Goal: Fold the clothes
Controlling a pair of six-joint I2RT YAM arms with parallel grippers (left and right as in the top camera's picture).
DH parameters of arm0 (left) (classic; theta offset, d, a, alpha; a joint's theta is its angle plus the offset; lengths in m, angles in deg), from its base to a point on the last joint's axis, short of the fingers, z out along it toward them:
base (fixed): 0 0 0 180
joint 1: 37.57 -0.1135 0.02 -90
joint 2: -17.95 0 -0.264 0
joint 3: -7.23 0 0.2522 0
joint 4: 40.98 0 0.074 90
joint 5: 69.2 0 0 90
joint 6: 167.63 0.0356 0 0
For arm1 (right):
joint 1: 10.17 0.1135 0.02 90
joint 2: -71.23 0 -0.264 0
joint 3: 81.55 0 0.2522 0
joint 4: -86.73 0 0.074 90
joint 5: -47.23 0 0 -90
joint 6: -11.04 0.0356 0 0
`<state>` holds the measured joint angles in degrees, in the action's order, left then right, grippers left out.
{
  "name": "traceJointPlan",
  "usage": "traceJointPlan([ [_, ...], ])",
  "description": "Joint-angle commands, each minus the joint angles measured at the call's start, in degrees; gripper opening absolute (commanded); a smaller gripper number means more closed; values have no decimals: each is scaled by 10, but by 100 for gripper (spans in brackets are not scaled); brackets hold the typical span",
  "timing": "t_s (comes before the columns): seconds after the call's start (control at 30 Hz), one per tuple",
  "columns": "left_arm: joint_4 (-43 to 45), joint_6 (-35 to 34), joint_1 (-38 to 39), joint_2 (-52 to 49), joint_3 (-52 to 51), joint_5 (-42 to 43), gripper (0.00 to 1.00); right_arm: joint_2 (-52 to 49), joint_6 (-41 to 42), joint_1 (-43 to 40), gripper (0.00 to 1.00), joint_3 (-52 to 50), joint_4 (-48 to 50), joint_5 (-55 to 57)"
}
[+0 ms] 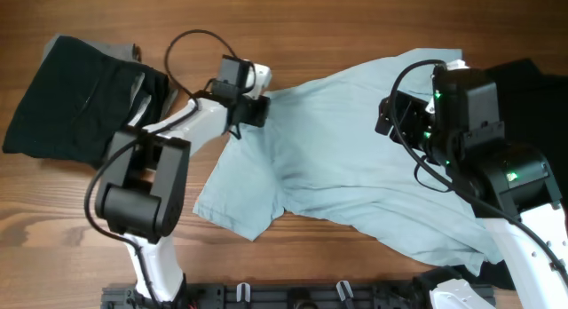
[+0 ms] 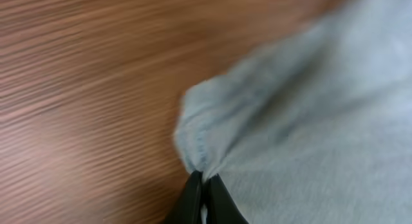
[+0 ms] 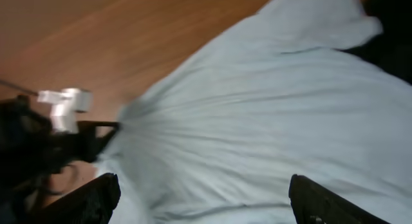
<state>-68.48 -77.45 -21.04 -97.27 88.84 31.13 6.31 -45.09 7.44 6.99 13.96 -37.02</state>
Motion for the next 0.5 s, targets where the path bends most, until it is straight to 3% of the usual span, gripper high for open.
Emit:
traceJointPlan([
  [0.0,-31,-50,-101,17,-12,-113,4,1,9,-2,89,6,-16,42],
  [0.17,-72,-50,-195,88,-12,-108,4,-10,23,-2,91,6,-50,62],
  [0.23,-78,-49,-212,111,-12,-70,4,-20,23,-2,92,6,-52,63],
  [0.3,-74,-49,-217,130,-12,-3,18,-28,23,-2,92,6,-51,63],
  [0.37,-64,-49,-211,145,-12,74,46,-35,23,-2,92,6,-51,63],
  [0.47,-32,-49,-186,153,-12,156,61,-35,23,-2,92,6,-51,63],
])
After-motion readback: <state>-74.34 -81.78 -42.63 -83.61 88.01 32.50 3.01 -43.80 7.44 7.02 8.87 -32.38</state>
